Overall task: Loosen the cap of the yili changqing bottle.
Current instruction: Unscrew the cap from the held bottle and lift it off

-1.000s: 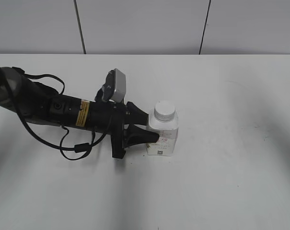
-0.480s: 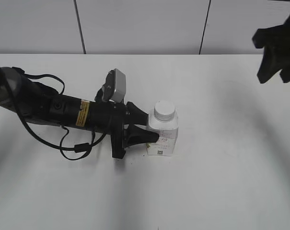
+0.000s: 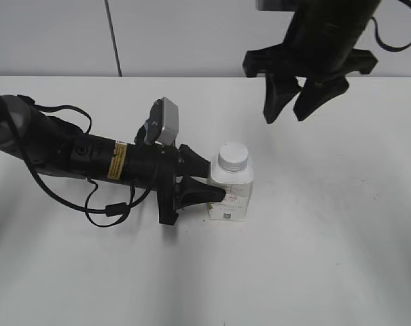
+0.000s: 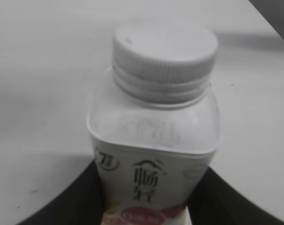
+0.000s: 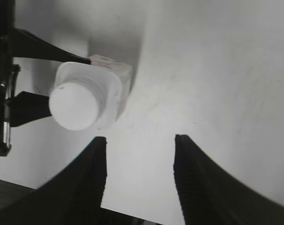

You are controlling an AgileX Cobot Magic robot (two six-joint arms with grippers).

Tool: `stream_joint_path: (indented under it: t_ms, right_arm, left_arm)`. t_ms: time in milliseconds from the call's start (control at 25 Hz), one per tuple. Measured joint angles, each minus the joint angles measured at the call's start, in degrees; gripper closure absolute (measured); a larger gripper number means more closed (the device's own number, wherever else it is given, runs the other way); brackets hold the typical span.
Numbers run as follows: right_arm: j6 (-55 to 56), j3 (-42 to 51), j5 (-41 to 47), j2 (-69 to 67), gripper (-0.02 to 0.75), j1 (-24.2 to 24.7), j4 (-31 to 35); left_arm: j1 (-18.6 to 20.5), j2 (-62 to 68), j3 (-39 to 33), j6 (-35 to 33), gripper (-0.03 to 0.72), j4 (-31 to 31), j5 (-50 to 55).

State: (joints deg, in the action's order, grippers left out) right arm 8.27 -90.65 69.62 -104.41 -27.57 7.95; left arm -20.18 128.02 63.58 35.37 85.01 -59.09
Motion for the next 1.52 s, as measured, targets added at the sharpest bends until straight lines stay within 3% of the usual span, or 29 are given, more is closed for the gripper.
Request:
stream_joint_path:
  t_ms: [160, 320, 520, 1160, 1520]
  right_arm:
    - [1.42, -2.28, 0.05, -3.11, 0.355, -2.07, 4.87]
    - [1.42, -2.41, 0.05, -6.16, 0.27, -2.32, 8.6]
    - [1.75, -3.25, 0.05, -8.76, 0.234, -2.45, 8.54]
    - [2.43, -8.36, 0.05, -14.1, 0.232, -6.24, 1.84]
    - [2.73, -8.41, 0.05, -14.52, 0.237, -6.24, 2.01]
  left_arm:
    - [0.0, 0.0, 0.0, 0.0, 0.364, 0.0, 0.0]
    - [0.0, 0.0, 0.0, 0.0, 0.365, 0.0, 0.0]
    - [0.0, 0.0, 0.0, 0.0, 0.365, 0.0, 0.0]
    - [-0.06, 0.0, 0.04, 0.0, 0.365, 0.0, 0.0]
    - [-0.06, 0.0, 0.04, 0.0, 0.365, -0.07, 0.01]
